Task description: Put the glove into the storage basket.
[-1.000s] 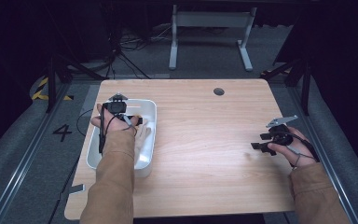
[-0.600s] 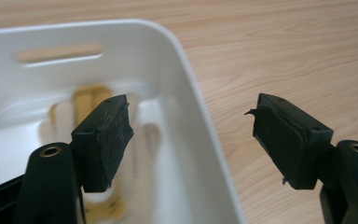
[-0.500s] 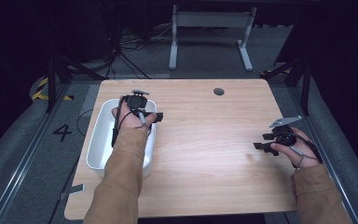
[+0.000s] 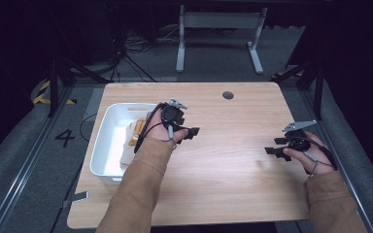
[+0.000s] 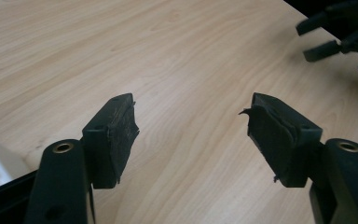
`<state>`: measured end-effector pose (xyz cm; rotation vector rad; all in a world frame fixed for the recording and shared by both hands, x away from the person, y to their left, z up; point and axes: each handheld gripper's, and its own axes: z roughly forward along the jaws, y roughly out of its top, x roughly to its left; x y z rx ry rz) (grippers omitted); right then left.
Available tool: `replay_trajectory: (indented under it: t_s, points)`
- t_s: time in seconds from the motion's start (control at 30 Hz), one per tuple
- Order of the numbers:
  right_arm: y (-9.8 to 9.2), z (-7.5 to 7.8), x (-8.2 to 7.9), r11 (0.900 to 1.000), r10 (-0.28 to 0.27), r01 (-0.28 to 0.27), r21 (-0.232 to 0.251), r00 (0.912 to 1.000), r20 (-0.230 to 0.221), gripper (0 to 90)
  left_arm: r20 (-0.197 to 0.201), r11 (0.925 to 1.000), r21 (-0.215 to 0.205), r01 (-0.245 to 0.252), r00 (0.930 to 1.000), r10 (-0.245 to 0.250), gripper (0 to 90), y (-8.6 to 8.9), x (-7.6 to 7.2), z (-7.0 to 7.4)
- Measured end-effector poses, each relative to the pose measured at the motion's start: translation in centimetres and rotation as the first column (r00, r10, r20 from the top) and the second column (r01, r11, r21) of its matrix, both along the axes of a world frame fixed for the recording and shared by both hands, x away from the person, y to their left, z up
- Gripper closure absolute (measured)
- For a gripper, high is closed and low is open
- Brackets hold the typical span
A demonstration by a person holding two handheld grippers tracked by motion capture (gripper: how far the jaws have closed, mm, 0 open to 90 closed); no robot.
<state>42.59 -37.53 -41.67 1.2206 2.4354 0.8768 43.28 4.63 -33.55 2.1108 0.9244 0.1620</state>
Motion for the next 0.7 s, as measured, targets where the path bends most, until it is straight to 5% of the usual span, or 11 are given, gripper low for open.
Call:
replay_trajectory:
  t_s: [0.13,0.27,0.7]
  points:
    - [-0.1,0.0,0.0,1.000,0.000,0.000,0.001,1.0000,0.000,35.3,0.008,0.9975,-0.011,0.070,0.9975,-0.070,32.7,-0.8,-0.7,-0.1]
    - [0.0,0.2,-0.1,1.000,0.007,-0.007,0.003,1.0000,-0.003,35.3,0.029,0.9929,0.024,0.117,0.9927,-0.118,32.8,-1.1,-1.2,-0.6]
    - [0.1,0.2,-0.1,1.000,0.018,-0.018,0.000,0.9998,-0.003,35.3,0.021,0.9905,0.020,0.136,0.9904,-0.136,33.0,-2.3,-2.8,-2.7]
